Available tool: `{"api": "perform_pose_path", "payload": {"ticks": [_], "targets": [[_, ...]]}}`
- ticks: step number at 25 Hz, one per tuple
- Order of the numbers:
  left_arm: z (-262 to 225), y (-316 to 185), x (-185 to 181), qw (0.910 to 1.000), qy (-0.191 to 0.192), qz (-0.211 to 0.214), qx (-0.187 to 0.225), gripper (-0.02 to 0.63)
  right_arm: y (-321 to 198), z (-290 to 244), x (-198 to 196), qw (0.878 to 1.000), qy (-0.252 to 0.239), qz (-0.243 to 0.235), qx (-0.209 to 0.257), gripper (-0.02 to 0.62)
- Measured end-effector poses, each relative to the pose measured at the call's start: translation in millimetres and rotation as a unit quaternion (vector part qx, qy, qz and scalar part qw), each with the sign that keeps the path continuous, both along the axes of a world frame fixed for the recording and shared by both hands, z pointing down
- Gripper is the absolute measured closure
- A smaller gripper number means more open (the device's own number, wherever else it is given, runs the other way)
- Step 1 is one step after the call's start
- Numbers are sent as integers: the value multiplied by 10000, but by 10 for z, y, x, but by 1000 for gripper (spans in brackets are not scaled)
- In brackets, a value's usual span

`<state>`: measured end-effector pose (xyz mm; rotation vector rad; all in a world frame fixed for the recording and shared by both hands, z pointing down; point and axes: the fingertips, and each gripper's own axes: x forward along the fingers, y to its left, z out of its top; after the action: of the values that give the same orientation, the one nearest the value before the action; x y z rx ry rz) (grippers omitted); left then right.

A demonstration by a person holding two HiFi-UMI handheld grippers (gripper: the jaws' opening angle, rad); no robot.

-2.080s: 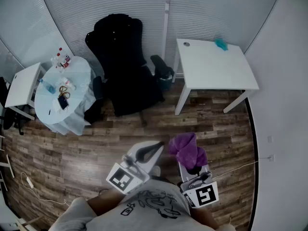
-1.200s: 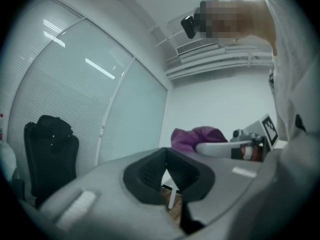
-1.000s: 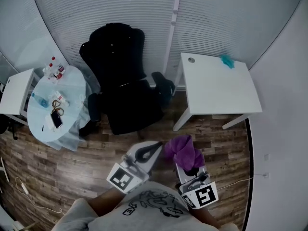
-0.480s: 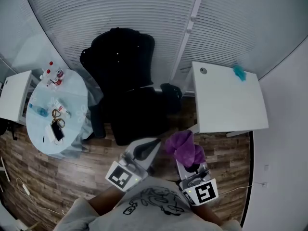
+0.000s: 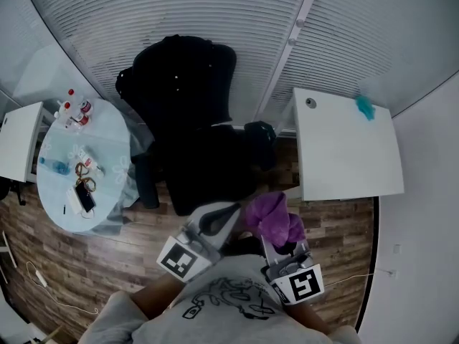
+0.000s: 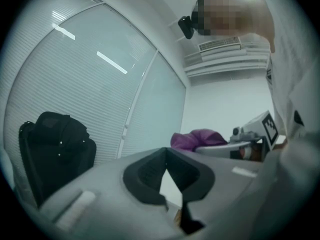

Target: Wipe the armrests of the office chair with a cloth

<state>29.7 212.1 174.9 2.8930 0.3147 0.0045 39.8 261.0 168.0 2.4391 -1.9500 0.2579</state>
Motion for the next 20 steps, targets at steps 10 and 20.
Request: {"api": "perform_pose_path", "payload": {"ticks": [10, 20], "targets": [[96, -205, 251, 9995, -213, -197, 102, 604, -79, 152, 332, 9999, -116, -38, 60, 554], [181, -22, 1070, 9990, -357, -224, 137, 604, 75, 221, 1158, 9998, -170, -71, 82, 554]]}}
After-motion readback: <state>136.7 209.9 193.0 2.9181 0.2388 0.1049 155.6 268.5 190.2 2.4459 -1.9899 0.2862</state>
